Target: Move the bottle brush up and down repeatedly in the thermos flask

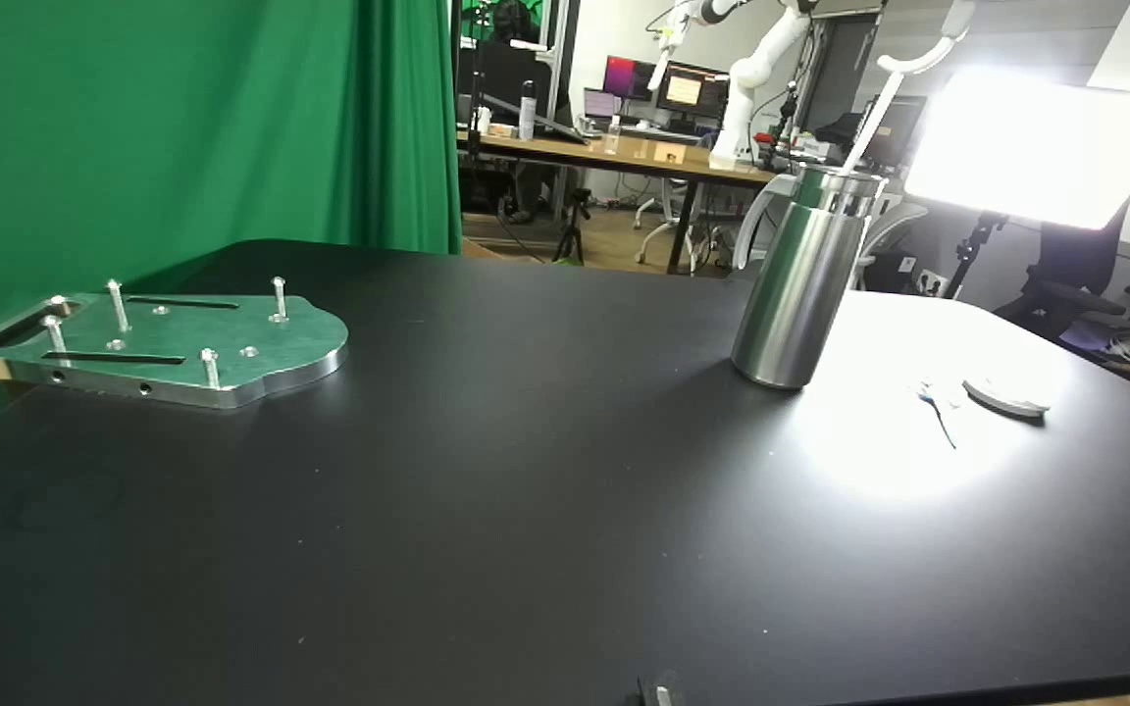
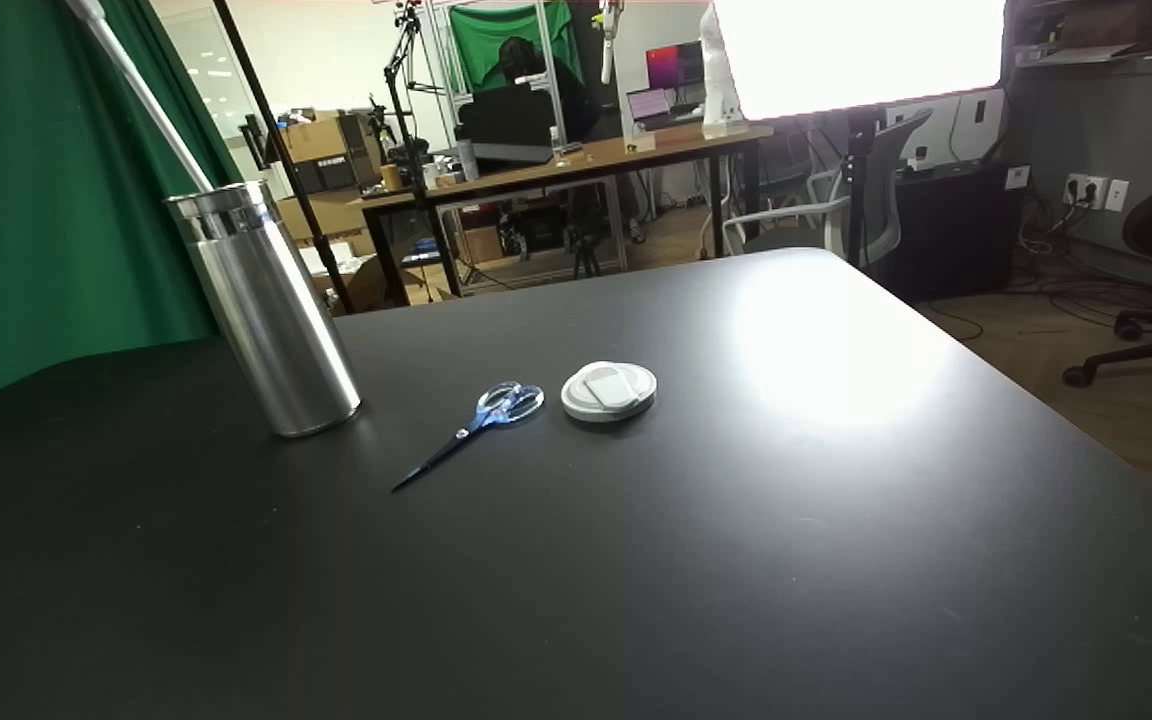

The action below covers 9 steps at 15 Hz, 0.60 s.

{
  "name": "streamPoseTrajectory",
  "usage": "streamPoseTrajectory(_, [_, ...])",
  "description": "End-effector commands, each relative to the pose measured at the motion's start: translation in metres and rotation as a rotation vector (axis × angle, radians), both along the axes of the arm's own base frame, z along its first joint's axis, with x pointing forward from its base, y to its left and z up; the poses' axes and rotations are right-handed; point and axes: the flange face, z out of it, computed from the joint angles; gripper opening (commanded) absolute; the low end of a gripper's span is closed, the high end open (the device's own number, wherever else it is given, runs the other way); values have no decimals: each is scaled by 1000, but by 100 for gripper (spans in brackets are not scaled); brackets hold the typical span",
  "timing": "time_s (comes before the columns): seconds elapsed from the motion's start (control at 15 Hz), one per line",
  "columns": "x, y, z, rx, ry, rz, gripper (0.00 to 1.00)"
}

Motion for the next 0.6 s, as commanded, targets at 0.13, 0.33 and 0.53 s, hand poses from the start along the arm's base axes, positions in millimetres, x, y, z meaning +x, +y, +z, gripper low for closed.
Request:
streamPoseTrajectory(0.13, [25,-2,-41,5,30,15,4])
streamPoseTrajectory(0.33, [39,-3,-60,3,55,26,4])
streamPoseTrajectory(0.53, [51,-2,-79,-3,85,28,4])
